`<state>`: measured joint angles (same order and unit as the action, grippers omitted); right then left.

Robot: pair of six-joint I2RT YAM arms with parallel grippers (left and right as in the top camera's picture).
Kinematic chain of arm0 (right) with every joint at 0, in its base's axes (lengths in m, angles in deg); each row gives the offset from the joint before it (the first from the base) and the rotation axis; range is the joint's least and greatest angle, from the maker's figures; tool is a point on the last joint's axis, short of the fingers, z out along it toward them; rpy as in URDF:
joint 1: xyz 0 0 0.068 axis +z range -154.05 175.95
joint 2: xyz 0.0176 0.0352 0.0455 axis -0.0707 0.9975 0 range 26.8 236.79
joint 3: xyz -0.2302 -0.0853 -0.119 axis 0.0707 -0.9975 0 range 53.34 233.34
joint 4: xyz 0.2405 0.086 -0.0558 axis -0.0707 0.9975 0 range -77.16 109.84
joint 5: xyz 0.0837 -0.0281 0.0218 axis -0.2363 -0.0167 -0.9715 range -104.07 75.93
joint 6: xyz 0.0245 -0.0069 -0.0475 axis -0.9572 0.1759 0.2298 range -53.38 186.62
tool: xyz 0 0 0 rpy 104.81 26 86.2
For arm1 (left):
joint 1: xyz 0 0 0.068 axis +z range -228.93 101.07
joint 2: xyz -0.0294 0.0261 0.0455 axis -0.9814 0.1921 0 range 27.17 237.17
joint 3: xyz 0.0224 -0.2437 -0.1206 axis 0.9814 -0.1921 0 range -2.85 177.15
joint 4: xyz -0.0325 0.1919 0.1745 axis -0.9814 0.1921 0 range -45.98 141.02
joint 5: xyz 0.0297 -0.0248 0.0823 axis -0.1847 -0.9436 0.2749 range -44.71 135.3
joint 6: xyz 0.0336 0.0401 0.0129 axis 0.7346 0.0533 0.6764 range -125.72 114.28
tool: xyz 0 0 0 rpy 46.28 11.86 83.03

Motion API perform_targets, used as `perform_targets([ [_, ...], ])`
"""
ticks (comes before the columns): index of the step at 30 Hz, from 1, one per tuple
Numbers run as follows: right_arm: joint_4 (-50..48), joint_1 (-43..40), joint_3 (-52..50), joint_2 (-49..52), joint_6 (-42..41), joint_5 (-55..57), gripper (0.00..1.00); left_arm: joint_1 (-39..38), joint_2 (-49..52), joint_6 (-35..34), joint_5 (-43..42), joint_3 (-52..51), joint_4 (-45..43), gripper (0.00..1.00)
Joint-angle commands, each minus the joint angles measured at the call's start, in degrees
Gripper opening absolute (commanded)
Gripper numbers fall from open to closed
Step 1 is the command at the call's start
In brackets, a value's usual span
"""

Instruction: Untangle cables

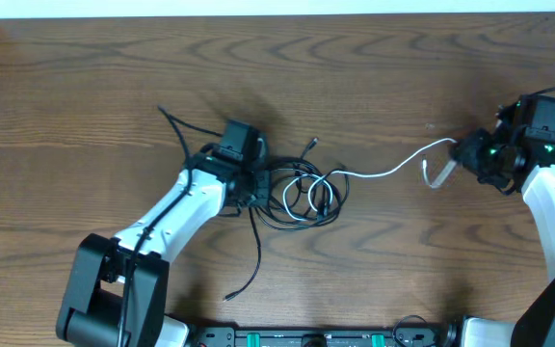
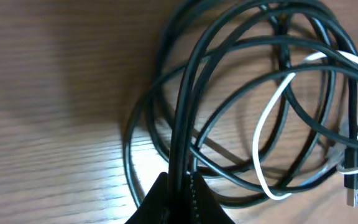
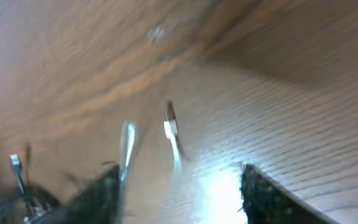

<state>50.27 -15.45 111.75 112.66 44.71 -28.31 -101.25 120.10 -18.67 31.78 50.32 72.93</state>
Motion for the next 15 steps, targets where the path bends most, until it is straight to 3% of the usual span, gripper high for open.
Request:
perform_targets([
  [1,0.6,2.1,0.7,0.5,4.8,-2.2,0.73,-0.4,0.3,2.4,0.7,0.2,-0.5,0.08],
  [6,0.5,6.4,0.7,0.5,12.8,-9.6,0.83,-0.4,0.3,3.1,0.7,-0.5,-1.6,0.08],
  [15,0.3,16.3,0.7,0.5,17.3,-19.1,0.82,-0.4,0.3,3.1,0.7,-1.3,-1.9,0.07],
])
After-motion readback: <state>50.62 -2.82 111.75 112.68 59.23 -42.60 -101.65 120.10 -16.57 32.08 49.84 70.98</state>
